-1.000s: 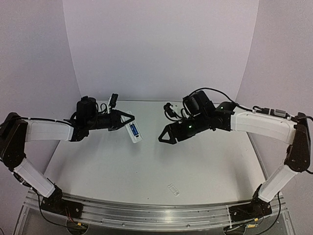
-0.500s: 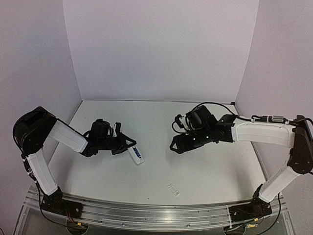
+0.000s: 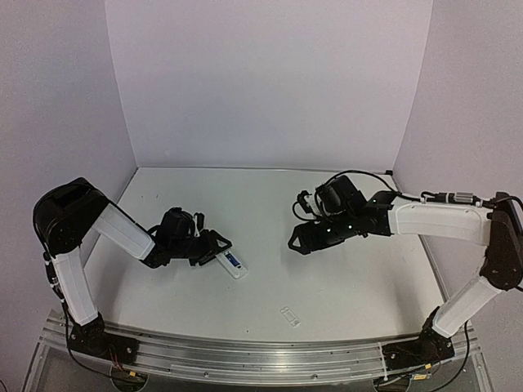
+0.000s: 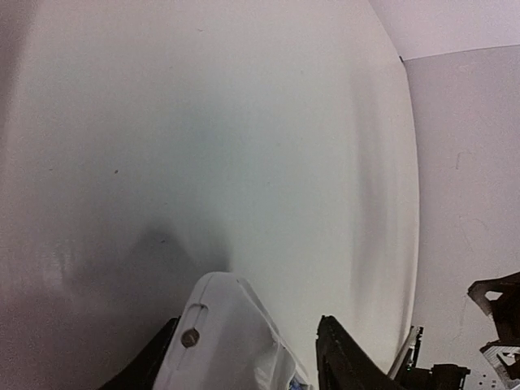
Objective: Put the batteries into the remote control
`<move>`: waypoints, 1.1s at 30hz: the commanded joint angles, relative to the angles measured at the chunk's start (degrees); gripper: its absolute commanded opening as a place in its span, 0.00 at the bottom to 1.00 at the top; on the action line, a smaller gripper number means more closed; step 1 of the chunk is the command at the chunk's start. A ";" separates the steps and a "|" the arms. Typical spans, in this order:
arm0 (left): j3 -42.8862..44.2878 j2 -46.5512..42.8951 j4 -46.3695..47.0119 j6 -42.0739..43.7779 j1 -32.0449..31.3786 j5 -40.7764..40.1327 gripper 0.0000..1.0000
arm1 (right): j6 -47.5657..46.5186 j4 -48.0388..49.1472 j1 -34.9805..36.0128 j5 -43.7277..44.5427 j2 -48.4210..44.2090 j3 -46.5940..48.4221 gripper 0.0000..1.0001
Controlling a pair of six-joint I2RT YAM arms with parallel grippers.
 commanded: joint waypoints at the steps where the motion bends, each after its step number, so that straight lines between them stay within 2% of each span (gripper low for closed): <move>1: 0.90 -5.56 -8.53 3.82 -0.25 -4.67 0.61 | -1.15 1.02 -0.45 -2.34 -0.99 0.34 0.71; 4: 1.28 -8.38 -14.09 4.77 -0.25 -6.85 0.69 | -2.06 0.96 -0.55 -3.75 -0.68 0.37 0.71; 7: 1.75 -12.21 -20.88 5.10 -0.25 -9.51 0.93 | -2.81 0.32 -0.56 -5.58 -0.46 0.22 0.71; 9: 1.88 -15.21 -26.23 4.66 -0.25 -11.96 0.99 | -2.72 -0.75 -0.56 -6.49 -0.44 0.02 0.71; 15: 3.43 -25.85 -46.32 2.30 -0.26 -23.28 1.00 | -1.82 -6.48 -0.41 -6.24 0.11 -0.03 0.70; 18: 3.84 -31.36 -52.43 2.00 -0.25 -25.82 1.00 | -2.39 -10.38 1.62 -5.76 1.43 0.37 0.68; 24: 3.32 -39.94 -52.51 6.11 -0.25 -21.50 1.00 | -0.43 -16.71 11.34 -0.82 4.14 -0.58 0.64; 29: 3.33 -41.83 -51.73 8.18 -0.26 -17.16 1.00 | 6.35 -18.29 16.44 2.13 8.46 0.56 0.59; 33: 2.47 -43.15 -51.30 8.20 -0.24 -13.74 1.00 | 8.32 -18.90 20.25 5.27 13.14 2.17 0.56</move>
